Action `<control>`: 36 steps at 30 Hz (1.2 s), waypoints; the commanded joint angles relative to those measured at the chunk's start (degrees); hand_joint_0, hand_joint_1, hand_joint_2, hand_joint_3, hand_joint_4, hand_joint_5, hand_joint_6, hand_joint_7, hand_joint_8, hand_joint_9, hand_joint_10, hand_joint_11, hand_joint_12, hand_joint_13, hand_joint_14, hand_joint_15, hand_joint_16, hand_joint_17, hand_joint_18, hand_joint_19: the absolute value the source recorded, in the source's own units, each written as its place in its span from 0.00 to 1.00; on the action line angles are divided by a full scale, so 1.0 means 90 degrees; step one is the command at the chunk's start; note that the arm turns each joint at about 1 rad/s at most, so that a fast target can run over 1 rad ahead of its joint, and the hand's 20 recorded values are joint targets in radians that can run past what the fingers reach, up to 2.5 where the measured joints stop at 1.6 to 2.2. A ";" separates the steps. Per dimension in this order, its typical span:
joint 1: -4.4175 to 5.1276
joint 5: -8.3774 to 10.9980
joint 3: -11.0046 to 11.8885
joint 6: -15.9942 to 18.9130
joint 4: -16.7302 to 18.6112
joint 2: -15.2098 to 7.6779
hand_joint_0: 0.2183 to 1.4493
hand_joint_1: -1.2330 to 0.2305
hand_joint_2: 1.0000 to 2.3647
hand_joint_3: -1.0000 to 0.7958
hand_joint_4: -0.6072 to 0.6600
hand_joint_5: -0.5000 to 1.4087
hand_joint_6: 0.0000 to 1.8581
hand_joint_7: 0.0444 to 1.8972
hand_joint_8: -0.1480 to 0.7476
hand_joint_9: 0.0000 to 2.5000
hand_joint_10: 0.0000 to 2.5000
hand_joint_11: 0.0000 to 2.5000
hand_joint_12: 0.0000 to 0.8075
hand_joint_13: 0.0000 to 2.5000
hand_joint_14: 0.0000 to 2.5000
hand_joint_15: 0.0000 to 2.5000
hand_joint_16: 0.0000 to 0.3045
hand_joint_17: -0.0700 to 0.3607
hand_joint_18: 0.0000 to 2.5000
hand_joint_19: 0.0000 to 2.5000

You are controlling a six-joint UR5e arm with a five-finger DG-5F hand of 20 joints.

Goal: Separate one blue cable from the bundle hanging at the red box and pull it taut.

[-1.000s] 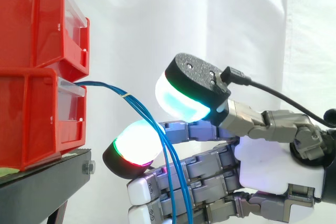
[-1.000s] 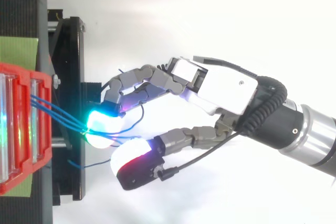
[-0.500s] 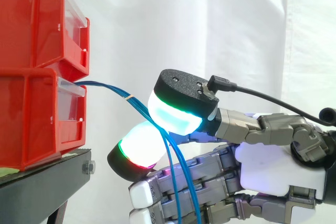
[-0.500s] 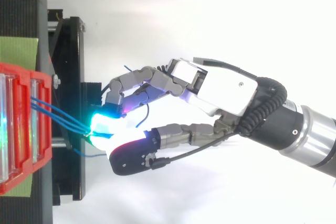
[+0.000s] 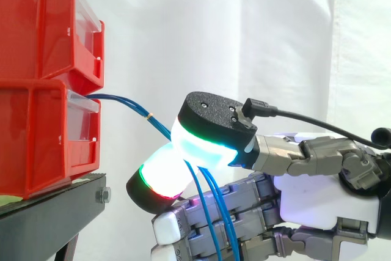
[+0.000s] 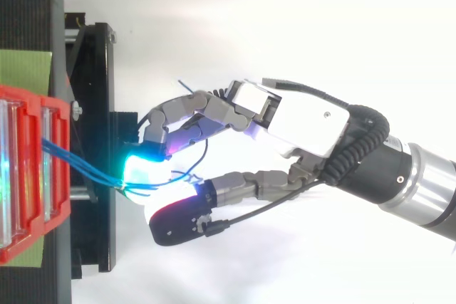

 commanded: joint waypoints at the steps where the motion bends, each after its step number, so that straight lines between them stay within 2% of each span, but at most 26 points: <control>1: 0.0000 -0.0004 0.0000 0.0099 -0.0069 0.0000 0.46 0.27 0.00 0.28 0.44 0.15 0.50 0.54 0.47 0.36 0.01 0.29 0.39 0.32 0.01 0.17 0.14 0.38 0.27 0.20; 5: 0.0000 -0.0004 0.0000 0.0187 -0.0167 0.0000 0.48 0.24 0.00 0.28 0.44 0.15 0.50 0.54 0.46 0.37 0.01 0.30 0.39 0.33 0.01 0.17 0.13 0.37 0.27 0.19; 8: 0.0000 -0.0004 0.0000 0.0245 -0.0265 0.0000 0.45 0.24 0.00 0.28 0.49 0.15 0.50 0.53 0.46 0.37 0.01 0.30 0.39 0.34 0.01 0.17 0.13 0.37 0.28 0.18; 13: 0.0000 -0.0004 0.0000 0.0343 -0.0411 0.0010 0.33 0.24 0.00 0.28 0.55 0.15 0.50 0.50 0.46 0.37 0.01 0.31 0.39 0.34 0.01 0.18 0.13 0.37 0.28 0.20; 16: 0.0000 -0.0004 0.0000 0.0470 -0.0480 0.0010 0.25 0.28 0.00 0.28 0.57 0.15 0.49 0.48 0.48 0.37 0.01 0.31 0.42 0.34 0.01 0.19 0.14 0.39 0.29 0.20; 18: 0.0000 -0.0004 0.0000 0.0538 -0.0538 0.0010 0.24 0.31 0.00 0.28 0.58 0.15 0.49 0.46 0.49 0.37 0.01 0.31 0.43 0.34 0.01 0.18 0.15 0.40 0.29 0.20; 21: 0.0000 -0.0004 0.0000 0.0694 -0.0646 0.0019 0.25 0.41 0.00 0.28 0.58 0.15 0.48 0.44 0.49 0.37 0.01 0.31 0.43 0.35 0.01 0.18 0.15 0.40 0.29 0.20; 27: 0.0000 -0.0014 0.0000 0.0773 -0.0724 0.0059 0.32 0.50 0.00 0.28 0.55 0.15 0.48 0.48 0.48 0.37 0.01 0.31 0.42 0.35 0.01 0.19 0.14 0.39 0.28 0.21; 30: -0.0010 -0.0023 0.0010 0.0802 -0.0782 0.0088 0.33 0.49 0.00 0.28 0.56 0.14 0.48 0.49 0.49 0.37 0.01 0.31 0.42 0.35 0.01 0.19 0.14 0.39 0.28 0.22; 34: -0.0029 -0.0092 0.0000 0.0812 -0.0909 0.0185 0.34 0.46 0.01 0.33 0.56 0.14 0.49 0.50 0.50 0.37 0.01 0.31 0.43 0.34 0.01 0.19 0.14 0.39 0.28 0.22; 36: -0.0029 -0.0131 0.0000 0.0821 -0.1124 0.0303 0.34 0.44 0.01 0.35 0.56 0.14 0.49 0.49 0.50 0.37 0.01 0.31 0.43 0.34 0.01 0.19 0.14 0.39 0.28 0.22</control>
